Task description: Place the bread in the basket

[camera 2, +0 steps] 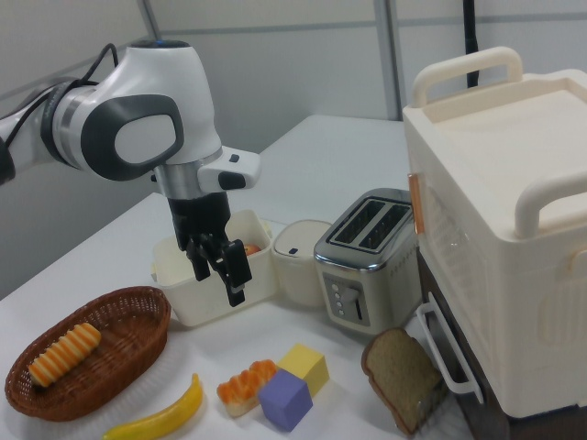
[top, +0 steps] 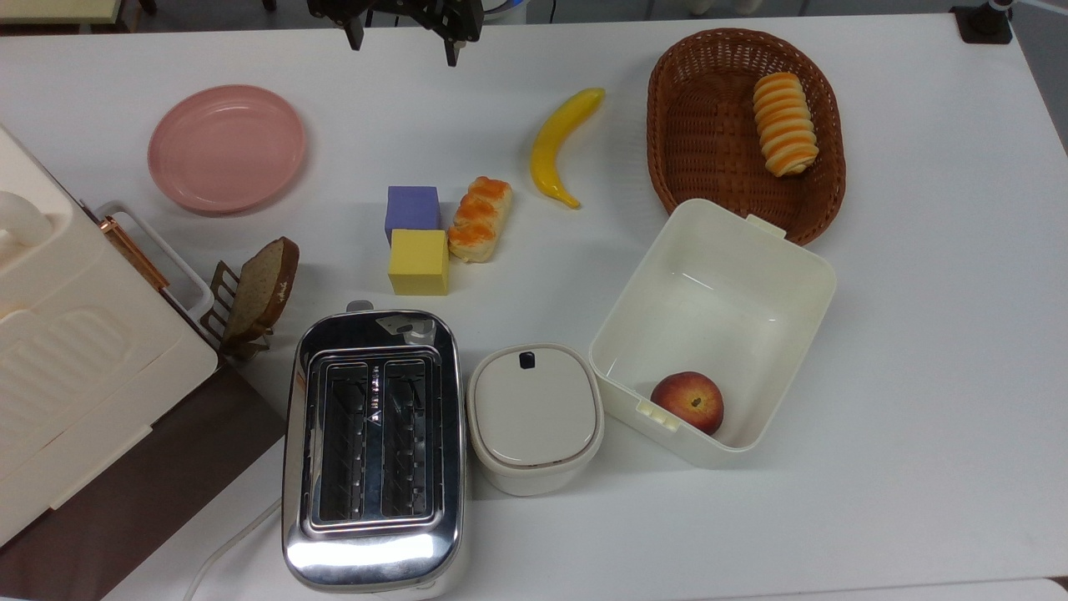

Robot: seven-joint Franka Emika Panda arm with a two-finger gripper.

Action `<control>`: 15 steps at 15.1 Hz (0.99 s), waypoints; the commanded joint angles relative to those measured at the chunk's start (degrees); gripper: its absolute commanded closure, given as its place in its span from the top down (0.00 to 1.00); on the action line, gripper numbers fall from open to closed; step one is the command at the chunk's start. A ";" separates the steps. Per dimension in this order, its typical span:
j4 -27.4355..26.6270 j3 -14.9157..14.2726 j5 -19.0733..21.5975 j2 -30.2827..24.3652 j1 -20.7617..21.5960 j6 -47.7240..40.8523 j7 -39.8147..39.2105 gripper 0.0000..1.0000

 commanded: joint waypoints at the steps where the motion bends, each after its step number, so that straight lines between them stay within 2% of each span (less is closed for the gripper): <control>1: -1.20 0.42 -0.41 -1.21 -0.12 -0.69 -0.05 1.00; 8: -1.64 0.42 -0.85 -0.60 -0.13 -0.25 -0.14 1.00; 12: -6.82 0.86 -0.76 -0.51 1.36 5.19 1.35 1.00; 15: -9.63 0.95 -0.76 0.36 2.86 8.09 7.04 1.00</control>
